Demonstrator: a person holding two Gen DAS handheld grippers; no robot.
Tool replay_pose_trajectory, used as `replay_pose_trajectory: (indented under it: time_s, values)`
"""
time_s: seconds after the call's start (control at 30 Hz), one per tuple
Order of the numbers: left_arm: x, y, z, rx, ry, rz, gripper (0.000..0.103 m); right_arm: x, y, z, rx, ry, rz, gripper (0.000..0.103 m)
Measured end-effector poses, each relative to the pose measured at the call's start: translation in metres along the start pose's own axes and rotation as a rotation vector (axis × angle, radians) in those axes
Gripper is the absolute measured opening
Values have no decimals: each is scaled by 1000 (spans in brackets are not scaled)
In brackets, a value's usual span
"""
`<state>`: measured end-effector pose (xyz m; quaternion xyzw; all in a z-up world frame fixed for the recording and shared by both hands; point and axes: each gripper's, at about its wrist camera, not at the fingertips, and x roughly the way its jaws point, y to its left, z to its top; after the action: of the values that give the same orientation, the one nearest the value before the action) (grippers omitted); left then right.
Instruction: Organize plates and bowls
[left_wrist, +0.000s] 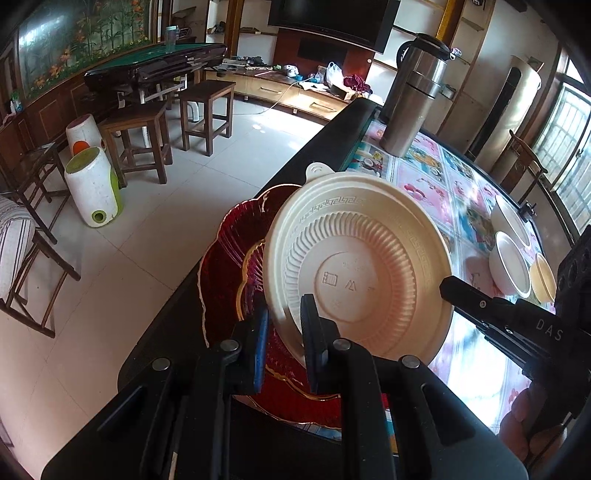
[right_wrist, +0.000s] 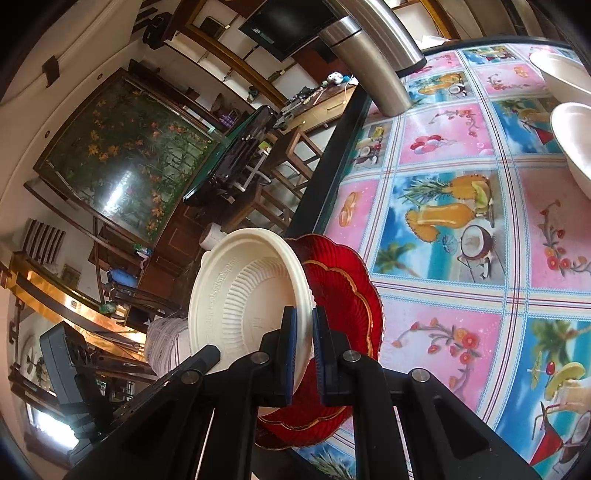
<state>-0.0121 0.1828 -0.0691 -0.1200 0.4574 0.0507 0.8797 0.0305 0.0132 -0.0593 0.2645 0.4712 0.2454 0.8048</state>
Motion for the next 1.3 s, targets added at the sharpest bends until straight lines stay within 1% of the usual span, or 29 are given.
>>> replay_pose_trajectory:
  time_s: [0.17, 0.4, 0.67, 0.93, 1.13, 1.3]
  values:
    - [7, 1, -5, 0, 31, 9, 15, 4, -11, -5, 21, 24, -4, 9]
    - [11, 2, -10, 3, 48, 20, 16, 10, -11, -12, 15, 46, -5, 9]
    - [13, -1, -11, 22, 40, 30, 16, 11, -12, -13, 25, 45, -16, 9]
    - [15, -7, -12, 68, 49, 43, 17, 13, -16, -13, 26, 44, -33, 9]
    - [14, -13, -13, 109, 32, 84, 20, 14, -17, -15, 21, 41, -39, 9]
    - [14, -23, -15, 169, 6, 151, 21, 15, -17, -15, 3, 35, -49, 9]
